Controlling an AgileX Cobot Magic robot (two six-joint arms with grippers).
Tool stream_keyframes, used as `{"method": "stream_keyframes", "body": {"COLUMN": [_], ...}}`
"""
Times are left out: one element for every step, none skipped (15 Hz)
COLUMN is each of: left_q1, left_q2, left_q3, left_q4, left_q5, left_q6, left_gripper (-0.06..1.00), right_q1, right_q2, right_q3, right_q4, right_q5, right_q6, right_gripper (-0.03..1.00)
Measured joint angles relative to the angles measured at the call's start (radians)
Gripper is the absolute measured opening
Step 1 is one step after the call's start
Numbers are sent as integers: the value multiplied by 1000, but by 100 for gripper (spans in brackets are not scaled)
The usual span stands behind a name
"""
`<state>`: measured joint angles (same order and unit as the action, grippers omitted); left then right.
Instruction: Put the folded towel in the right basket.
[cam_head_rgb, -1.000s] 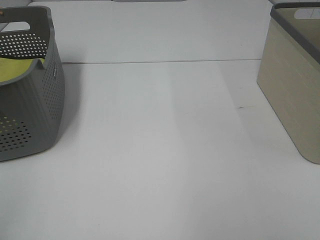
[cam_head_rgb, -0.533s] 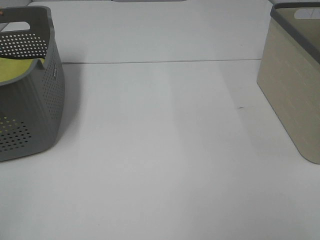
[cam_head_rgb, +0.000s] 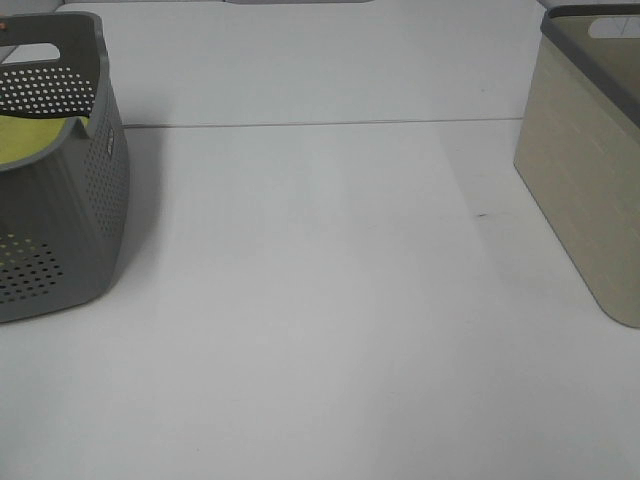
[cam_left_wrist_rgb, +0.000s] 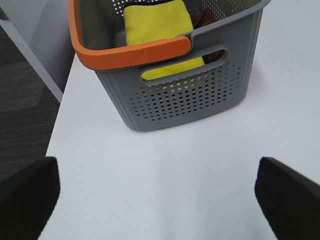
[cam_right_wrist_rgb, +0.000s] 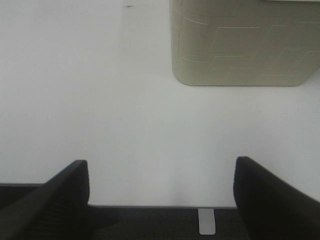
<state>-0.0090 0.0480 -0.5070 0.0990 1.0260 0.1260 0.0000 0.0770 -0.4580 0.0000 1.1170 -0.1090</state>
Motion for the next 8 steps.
{"method": "stream_keyframes", "body": {"left_q1": [0,0,0,0,0,0,0,0], "left_q2": [0,0,0,0,0,0,0,0], "left_q3": [0,0,0,0,0,0,0,0], "left_q4": [0,0,0,0,0,0,0,0], "left_q5": [0,0,0,0,0,0,0,0], "left_q6": [0,0,0,0,0,0,0,0], "left_gripper": [99,99,99,99,99,99,99,99], "right_q1": [0,0,0,0,0,0,0,0], "right_q2": [0,2,2,2,2,2,2,2], "right_q3": [0,0,0,0,0,0,0,0], "right_q4": [0,0,0,-5,-5,-5,-5,-5], "right_q5": [-1,-1,-2,-3,-5,-8,-8,-8], "right_q6": [4,7,11,12,14,14,14,14], "right_gripper": [78,78,77,77,76,76,76,76]}}
